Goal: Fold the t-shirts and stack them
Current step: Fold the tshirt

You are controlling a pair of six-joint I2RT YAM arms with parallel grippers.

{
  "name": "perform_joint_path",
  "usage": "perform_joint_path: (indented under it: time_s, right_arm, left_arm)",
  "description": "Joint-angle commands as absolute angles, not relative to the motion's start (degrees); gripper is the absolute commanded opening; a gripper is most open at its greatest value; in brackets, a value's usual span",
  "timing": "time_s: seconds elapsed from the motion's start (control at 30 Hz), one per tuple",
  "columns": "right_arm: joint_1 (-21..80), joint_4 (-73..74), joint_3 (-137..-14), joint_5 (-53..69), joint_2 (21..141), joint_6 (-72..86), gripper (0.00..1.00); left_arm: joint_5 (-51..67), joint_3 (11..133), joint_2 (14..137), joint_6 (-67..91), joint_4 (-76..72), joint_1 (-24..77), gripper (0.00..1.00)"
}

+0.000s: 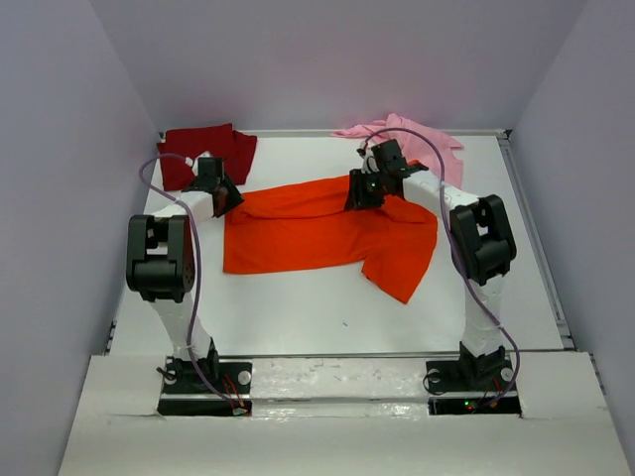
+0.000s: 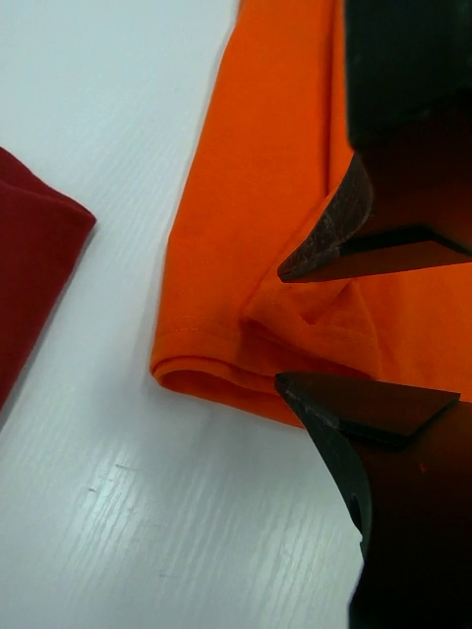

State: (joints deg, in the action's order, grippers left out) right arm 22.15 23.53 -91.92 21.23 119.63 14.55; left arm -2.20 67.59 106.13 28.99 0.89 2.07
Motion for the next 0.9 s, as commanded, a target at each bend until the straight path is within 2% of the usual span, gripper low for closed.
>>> perform_joint_path:
  time_s: [0.0, 0.37, 0.47, 0.5, 0.57, 0.6, 0.63, 0.67, 0.87]
  right_arm:
    - [21.88, 21.45, -93.16, 21.88, 119.88, 14.68, 0.46]
    - [21.36, 21.36, -93.25, 21.62, 120.41, 14.94, 0.45]
    - [20.83, 21.45, -93.08, 21.53, 120.41, 15.12, 0.45]
    - [20.83, 21.45, -93.08, 21.62, 120.41, 15.03, 0.45]
    - [20.83, 21.36, -93.08, 21.62, 120.41, 15.21, 0.45]
    - [20.83, 21.36, -93.08, 21.71, 120.50, 15.21, 0.45]
    - [20.83, 21.36, -93.08, 21.71, 120.32, 15.29, 0.45]
    - [20.83, 21.36, -93.08, 21.62, 120.32, 15.38, 0.45]
    - [20.83, 21.36, -92.81, 21.71, 120.41, 15.47, 0.45]
  left_arm:
    - [-2.91, 67.59, 106.26, 28.39, 1.05, 2.90, 0.51]
    - [-2.20, 66.62, 107.67, 28.56, 0.79, 4.83, 0.46]
    - [-2.55, 66.36, 107.32, 28.30, 1.05, 4.92, 0.33]
    - [-2.64, 66.27, 107.23, 28.13, 1.23, 4.92, 0.24]
    - [-3.07, 66.27, 106.70, 27.86, 1.75, 4.83, 0.16]
    - [-3.34, 66.27, 106.35, 27.60, 1.93, 4.83, 0.06]
    - [-3.95, 66.01, 106.17, 27.51, 2.28, 4.92, 0.03]
    - [-4.13, 66.01, 105.74, 27.60, 2.46, 4.83, 0.00]
    - [-3.43, 64.78, 102.84, 27.86, 2.81, 4.92, 0.00]
